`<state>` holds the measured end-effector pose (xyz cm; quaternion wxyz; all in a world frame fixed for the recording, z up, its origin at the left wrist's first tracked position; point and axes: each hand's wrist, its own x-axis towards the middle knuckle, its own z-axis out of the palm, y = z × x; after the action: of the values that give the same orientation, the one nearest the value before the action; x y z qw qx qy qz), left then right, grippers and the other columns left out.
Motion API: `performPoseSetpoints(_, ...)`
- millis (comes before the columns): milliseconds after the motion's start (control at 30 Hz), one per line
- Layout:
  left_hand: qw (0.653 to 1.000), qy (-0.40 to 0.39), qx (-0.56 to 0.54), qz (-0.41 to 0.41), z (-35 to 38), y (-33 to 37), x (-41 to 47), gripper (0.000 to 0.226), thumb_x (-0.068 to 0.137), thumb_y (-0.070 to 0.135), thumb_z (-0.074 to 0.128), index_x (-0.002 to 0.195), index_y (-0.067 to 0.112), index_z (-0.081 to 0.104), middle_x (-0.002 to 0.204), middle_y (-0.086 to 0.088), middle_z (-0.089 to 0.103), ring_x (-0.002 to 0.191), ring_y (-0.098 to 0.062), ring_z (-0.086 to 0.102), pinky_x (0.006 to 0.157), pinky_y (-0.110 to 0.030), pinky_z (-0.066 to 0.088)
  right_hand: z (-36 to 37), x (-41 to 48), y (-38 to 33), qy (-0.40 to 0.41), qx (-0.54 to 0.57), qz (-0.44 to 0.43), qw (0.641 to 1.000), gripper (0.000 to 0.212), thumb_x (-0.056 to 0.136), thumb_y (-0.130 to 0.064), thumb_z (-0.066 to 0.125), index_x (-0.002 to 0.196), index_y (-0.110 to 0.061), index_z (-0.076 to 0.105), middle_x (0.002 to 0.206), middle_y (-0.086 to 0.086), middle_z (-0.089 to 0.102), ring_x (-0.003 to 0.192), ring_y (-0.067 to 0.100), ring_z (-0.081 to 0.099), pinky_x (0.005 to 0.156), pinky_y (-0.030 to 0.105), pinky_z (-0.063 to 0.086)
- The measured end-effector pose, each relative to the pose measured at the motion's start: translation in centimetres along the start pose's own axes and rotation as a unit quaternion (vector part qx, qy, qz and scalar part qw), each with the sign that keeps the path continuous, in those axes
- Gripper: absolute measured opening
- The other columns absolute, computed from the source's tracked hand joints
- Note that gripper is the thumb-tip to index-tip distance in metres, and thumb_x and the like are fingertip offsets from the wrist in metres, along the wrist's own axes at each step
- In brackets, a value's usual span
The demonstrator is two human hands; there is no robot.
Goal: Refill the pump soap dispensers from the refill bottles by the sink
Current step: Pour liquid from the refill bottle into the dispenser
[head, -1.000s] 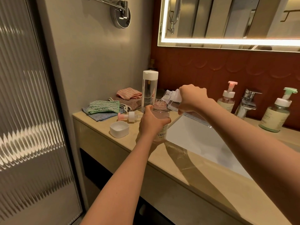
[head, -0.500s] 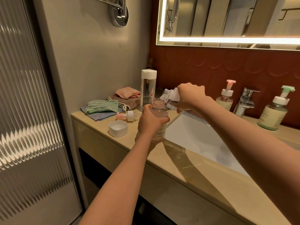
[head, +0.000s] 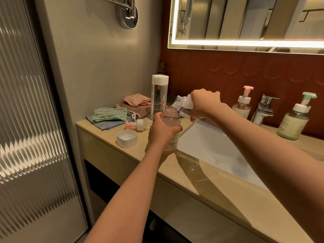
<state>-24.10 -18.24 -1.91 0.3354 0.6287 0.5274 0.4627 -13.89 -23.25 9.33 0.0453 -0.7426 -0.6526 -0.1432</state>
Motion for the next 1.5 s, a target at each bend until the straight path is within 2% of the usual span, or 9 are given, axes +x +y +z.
performPoseSetpoints(167,1.000,-0.003,-0.002,-0.001,-0.04,0.06,-0.05,0.080,0.070,0.033,0.077,0.134,0.020,0.032,0.130,-0.004,0.052,0.114,-0.022,0.051,0.076,-0.028,0.040,-0.10,-0.08,-0.03,0.000,0.001,-0.002,1.000,0.054,0.072,-0.023,0.081,0.117,-0.009,0.056,0.090,0.003,0.050,0.103,0.029,0.057,0.095,0.046,0.036)
performPoseSetpoints(600,1.000,0.001,0.004,-0.004,-0.01,0.14,-0.15,0.079,0.070,0.034,0.077,0.134,0.020,0.032,0.130,-0.005,0.052,0.114,-0.023,0.052,0.074,-0.028,0.041,-0.09,0.02,-0.06,0.001,-0.008,-0.005,1.000,0.054,0.071,-0.024,0.081,0.116,-0.009,0.057,0.089,0.003,0.051,0.100,0.029,0.058,0.094,0.045,0.036)
performPoseSetpoints(767,1.000,0.002,0.001,-0.006,-0.04,0.22,-0.21,0.076,0.071,0.033,0.077,0.132,0.021,0.034,0.128,-0.004,0.053,0.112,-0.022,0.052,0.076,-0.029,0.040,-0.08,0.06,0.03,0.002,-0.010,-0.002,1.000,0.052,0.072,-0.025,0.080,0.116,-0.009,0.057,0.091,0.004,0.053,0.099,0.027,0.056,0.094,0.044,0.035)
performPoseSetpoints(867,1.000,0.003,-0.001,-0.004,-0.04,0.22,-0.24,0.075,0.071,0.032,0.077,0.131,0.020,0.034,0.127,-0.004,0.054,0.111,-0.022,0.052,0.076,-0.030,0.041,-0.07,0.04,0.03,0.001,-0.004,-0.003,1.000,0.050,0.076,-0.028,0.077,0.117,-0.009,0.057,0.101,0.007,0.061,0.100,0.027,0.056,0.095,0.044,0.035)
performPoseSetpoints(1000,1.000,0.001,0.002,-0.006,-0.02,0.25,-0.22,0.076,0.071,0.032,0.077,0.132,0.020,0.033,0.128,-0.004,0.053,0.113,-0.023,0.052,0.077,-0.030,0.042,-0.06,0.08,0.04,0.007,-0.003,-0.005,1.000,0.046,0.078,-0.030,0.075,0.115,-0.009,0.057,0.094,0.005,0.057,0.092,0.026,0.054,0.094,0.043,0.035)
performPoseSetpoints(1100,1.000,-0.002,0.001,-0.008,-0.04,0.28,-0.24,0.076,0.072,0.032,0.077,0.133,0.020,0.032,0.129,-0.004,0.052,0.114,-0.023,0.051,0.076,-0.030,0.041,0.10,0.29,0.01,0.006,-0.009,-0.006,1.000,0.048,0.078,-0.032,0.075,0.117,-0.010,0.057,0.101,0.006,0.061,0.098,0.026,0.057,0.095,0.044,0.035)
performPoseSetpoints(1267,1.000,-0.001,0.001,-0.006,-0.05,0.24,-0.20,0.077,0.071,0.033,0.077,0.132,0.020,0.033,0.129,-0.005,0.052,0.113,-0.023,0.051,0.076,-0.030,0.042,0.34,0.58,0.06,0.013,-0.012,-0.006,1.000,0.044,0.080,-0.033,0.074,0.114,-0.011,0.058,0.088,0.003,0.053,0.086,0.022,0.051,0.093,0.043,0.035)
performPoseSetpoints(1433,1.000,0.000,0.002,-0.006,-0.05,0.27,-0.24,0.076,0.071,0.033,0.077,0.132,0.020,0.033,0.129,-0.004,0.053,0.112,-0.022,0.052,0.075,-0.029,0.041,0.36,0.60,-0.02,0.010,-0.021,-0.007,1.000,0.052,0.075,-0.030,0.079,0.119,-0.011,0.057,0.090,0.002,0.052,0.099,0.025,0.057,0.094,0.045,0.035)
performPoseSetpoints(1500,1.000,0.001,0.003,-0.006,-0.03,0.26,-0.22,0.076,0.071,0.033,0.077,0.132,0.020,0.034,0.128,-0.004,0.053,0.112,-0.022,0.052,0.075,-0.029,0.041,0.32,0.61,-0.05,0.009,-0.024,-0.007,1.000,0.052,0.075,-0.029,0.079,0.118,-0.011,0.057,0.089,0.002,0.052,0.097,0.025,0.057,0.094,0.045,0.035)
